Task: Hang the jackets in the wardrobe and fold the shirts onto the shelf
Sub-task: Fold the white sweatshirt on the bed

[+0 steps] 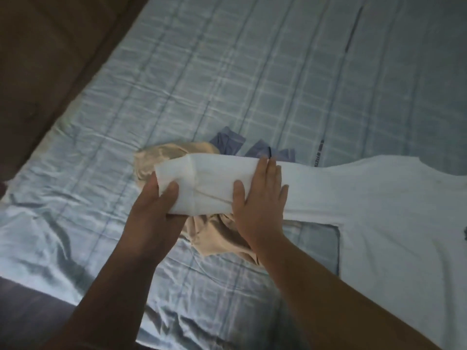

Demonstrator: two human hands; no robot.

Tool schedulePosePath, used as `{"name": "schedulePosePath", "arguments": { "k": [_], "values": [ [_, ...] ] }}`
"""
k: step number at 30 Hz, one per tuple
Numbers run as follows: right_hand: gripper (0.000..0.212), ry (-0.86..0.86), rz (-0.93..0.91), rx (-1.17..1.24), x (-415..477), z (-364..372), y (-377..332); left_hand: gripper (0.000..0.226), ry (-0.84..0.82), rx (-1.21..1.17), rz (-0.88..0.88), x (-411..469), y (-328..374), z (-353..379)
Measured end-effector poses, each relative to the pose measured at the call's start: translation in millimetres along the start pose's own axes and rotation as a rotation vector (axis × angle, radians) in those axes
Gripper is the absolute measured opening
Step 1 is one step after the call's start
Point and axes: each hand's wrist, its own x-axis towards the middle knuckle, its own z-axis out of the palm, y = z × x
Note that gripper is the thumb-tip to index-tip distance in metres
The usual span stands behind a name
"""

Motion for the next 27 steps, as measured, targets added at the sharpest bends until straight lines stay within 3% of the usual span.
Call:
{"name": "schedulePosePath", "arguments": {
  "k": [3,5,7,12,17,23,25,27],
  "values": [
    [0.073,-0.088,-0.065,-0.074,-2.2,22.3,6.3,0.034,0.154,-0.008,-0.089,1.9,-30.1,-22.0],
    [0.071,-0.227,-0.123,-0.149,-3.6,45.3,20.0,0.021,0.341,0.132,-0.193,9.0,-51.8,-37.2],
    [0.068,-0.357,-0.182,-0.259,-0.4,65.0,35.3,0.014,0.415,0.200,-0.303,15.5,-66.0,-48.8],
    [0.069,-0.409,-0.223,-0.350,16.9,80.2,40.1,0.024,0.380,0.284,-0.307,18.7,-62.2,-59.8],
    [0.068,-0.295,-0.275,-0.287,17.8,76.3,20.2,0.026,0.356,0.300,-0.177,11.0,-45.3,-58.5],
    [0.069,-0.370,-0.287,-0.274,17.2,87.0,30.3,0.028,0.387,0.299,-0.266,0.9,-52.7,-53.7],
    [0.070,-0.350,-0.272,-0.161,23.2,80.5,26.4,0.027,0.370,0.329,-0.228,1.2,-50.2,-43.9],
    [0.058,-0.249,-0.244,0.115,24.2,63.5,21.2,0.028,0.328,0.353,-0.193,-1.1,-41.5,-21.4]
  ]
}}
